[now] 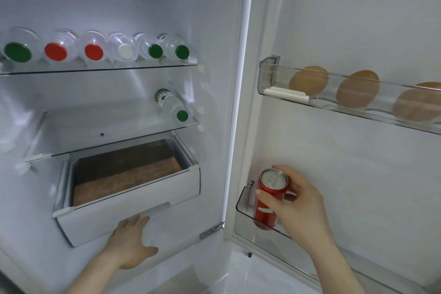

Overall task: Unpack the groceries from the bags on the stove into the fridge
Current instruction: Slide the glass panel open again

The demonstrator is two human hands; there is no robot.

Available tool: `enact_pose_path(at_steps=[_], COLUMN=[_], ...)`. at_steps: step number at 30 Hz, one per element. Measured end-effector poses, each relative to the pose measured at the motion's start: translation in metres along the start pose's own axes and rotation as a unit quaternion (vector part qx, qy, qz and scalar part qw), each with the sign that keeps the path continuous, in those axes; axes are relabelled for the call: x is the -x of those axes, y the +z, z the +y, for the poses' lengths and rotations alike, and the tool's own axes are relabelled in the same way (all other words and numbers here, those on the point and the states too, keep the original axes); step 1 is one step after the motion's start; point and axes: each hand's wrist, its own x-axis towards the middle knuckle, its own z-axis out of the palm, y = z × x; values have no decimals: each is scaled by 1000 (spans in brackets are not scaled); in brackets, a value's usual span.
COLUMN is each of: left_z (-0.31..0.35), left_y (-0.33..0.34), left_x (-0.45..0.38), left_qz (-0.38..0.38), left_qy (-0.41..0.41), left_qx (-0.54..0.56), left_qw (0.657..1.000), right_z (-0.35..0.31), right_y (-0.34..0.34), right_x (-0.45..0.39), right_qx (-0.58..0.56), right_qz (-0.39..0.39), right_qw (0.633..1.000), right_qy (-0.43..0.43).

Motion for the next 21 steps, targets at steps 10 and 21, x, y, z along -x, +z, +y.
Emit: enact_pose_path(at_steps=[10,21], left_z=[-1,-3], left_y=[46,62], left_x=[-5,3], left_qz=[-120,-107], left_qy=[-25,-23], left_qx=[26,0], left_qw=[992,994], right_z=[2,-18], right_y=[6,42], right_x=[-2,49], right_qx=[49,-9], right_qz=[-4,45], right_qw=[999,963], right_qy=[17,-266])
